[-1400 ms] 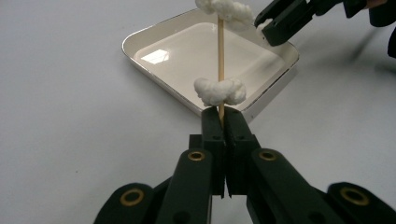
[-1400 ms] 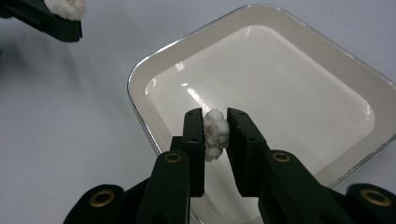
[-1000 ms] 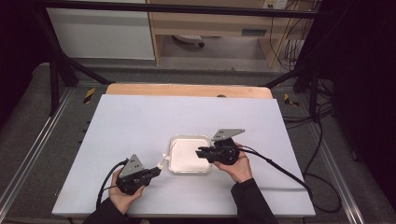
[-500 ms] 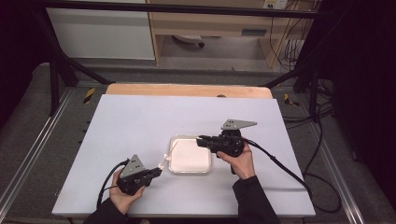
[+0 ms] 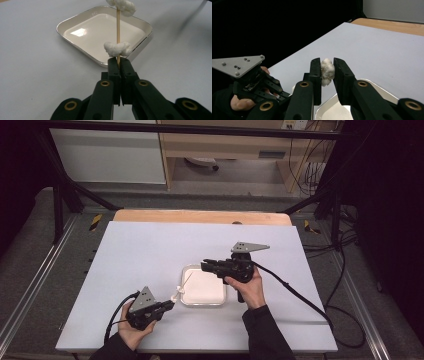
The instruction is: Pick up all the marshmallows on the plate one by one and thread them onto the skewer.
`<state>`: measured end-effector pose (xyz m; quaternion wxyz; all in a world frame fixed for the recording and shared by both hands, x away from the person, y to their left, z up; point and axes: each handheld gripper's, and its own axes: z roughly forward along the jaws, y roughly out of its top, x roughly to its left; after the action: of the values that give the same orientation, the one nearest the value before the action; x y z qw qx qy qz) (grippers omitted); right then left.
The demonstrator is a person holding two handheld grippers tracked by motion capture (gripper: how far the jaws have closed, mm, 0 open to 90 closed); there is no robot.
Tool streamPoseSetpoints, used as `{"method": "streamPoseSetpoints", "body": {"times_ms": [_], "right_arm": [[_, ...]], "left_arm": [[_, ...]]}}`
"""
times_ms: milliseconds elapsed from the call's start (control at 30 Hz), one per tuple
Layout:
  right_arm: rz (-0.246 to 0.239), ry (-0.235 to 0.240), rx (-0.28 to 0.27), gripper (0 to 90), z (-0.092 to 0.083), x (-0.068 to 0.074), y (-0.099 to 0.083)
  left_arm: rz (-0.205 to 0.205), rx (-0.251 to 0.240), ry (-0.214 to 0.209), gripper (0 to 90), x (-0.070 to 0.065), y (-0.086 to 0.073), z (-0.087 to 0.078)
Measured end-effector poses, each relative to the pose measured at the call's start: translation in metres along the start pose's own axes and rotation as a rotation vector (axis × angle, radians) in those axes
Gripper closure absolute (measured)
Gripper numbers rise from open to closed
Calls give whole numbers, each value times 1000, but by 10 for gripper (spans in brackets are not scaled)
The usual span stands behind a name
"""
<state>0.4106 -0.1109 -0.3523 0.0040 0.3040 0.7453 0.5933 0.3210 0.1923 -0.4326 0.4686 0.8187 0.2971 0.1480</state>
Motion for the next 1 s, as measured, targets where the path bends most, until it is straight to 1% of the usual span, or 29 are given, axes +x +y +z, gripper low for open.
{"method": "streamPoseSetpoints", "body": {"times_ms": [233,500,767,1000], "right_arm": [[24,25,1,780,8,-1,-1],[32,64,7,779,14,3,-3],[27,83,31,775,17,4,-6],[45,116,43,778,20,3,-9]], "left_arm": [[8,-5,-6,886,-1,0,0],[17,-8,-7,886,-2,1,0],[21,-9,-9,886,-2,1,0],[35,-11,-6,886,-3,1,0]]}}
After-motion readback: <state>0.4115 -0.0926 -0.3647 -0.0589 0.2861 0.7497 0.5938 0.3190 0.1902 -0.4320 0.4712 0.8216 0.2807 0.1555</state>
